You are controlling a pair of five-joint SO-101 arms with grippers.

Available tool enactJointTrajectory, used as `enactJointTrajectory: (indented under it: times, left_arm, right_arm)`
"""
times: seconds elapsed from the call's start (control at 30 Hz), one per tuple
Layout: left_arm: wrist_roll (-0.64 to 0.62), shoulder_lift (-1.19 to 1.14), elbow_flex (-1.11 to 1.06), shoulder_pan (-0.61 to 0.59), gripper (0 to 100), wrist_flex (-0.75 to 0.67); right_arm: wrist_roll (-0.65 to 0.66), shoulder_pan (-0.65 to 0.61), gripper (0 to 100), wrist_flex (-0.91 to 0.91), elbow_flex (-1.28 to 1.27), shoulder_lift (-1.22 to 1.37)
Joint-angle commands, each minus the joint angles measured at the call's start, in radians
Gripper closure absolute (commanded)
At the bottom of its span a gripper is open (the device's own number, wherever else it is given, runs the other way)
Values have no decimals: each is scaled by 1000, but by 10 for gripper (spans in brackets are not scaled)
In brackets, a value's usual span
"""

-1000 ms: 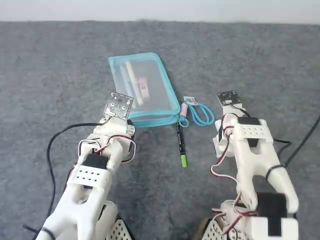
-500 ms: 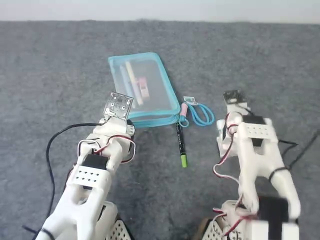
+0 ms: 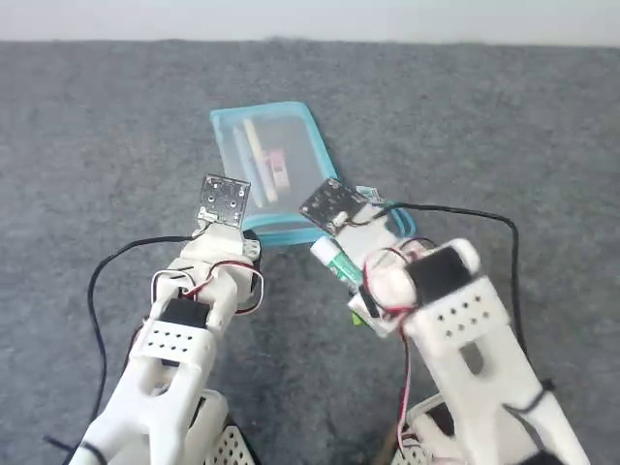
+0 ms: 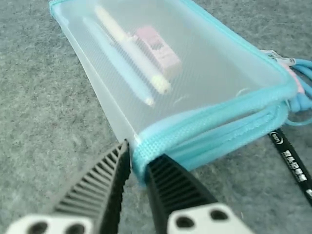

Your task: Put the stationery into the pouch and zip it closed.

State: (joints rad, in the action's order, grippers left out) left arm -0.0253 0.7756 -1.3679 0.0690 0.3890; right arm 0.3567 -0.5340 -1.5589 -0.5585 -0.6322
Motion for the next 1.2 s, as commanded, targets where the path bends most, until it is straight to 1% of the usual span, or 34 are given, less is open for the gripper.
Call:
enactJointTrajectory:
  times: [0.0, 0.07, 0.17, 0.3, 0.43, 0.57, 0.67, 0.77, 0.87, 0.93, 1.0, 1.1, 1.17]
  left_arm:
    - [-32, 11, 74, 12, 989, -34]
    - [-61, 11, 85, 11, 989, -31]
    - [-66, 11, 102, 11, 989, -6]
    - [-66, 12, 128, 11, 989, 34]
    - [-64, 12, 137, 12, 989, 43]
    - [-40, 12, 136, 14, 989, 43]
    - [-26, 12, 131, 44, 989, 44]
    - [-23, 12, 111, 94, 989, 44]
    - [-21, 12, 99, 133, 989, 43]
    - [-21, 12, 96, 143, 989, 43]
    - [-21, 12, 96, 143, 989, 43]
    - [-21, 12, 96, 138, 989, 41]
    - [-21, 12, 96, 135, 989, 41]
  right_arm:
    - [9, -10, 992, 54, 98, 130]
    - [-20, -10, 992, 71, 150, 217]
    - [-63, -10, 992, 62, 255, 348]
    - [-71, -8, 992, 61, 385, 521]
    - [-169, 12, 992, 59, 537, 680]
    - [-249, 62, 992, -7, 729, 808]
    - [-310, 85, 992, -65, 878, 888]
    - [-385, 82, 992, -111, 1013, 957]
    - [-462, 77, 990, -125, 1102, 1007]
    - [-491, 81, 987, -125, 1135, 1033]
    - [-491, 79, 946, -127, 1148, 1043]
    - [-493, 77, 783, -148, 1152, 1044]
    - [-491, 79, 697, -153, 1155, 1043]
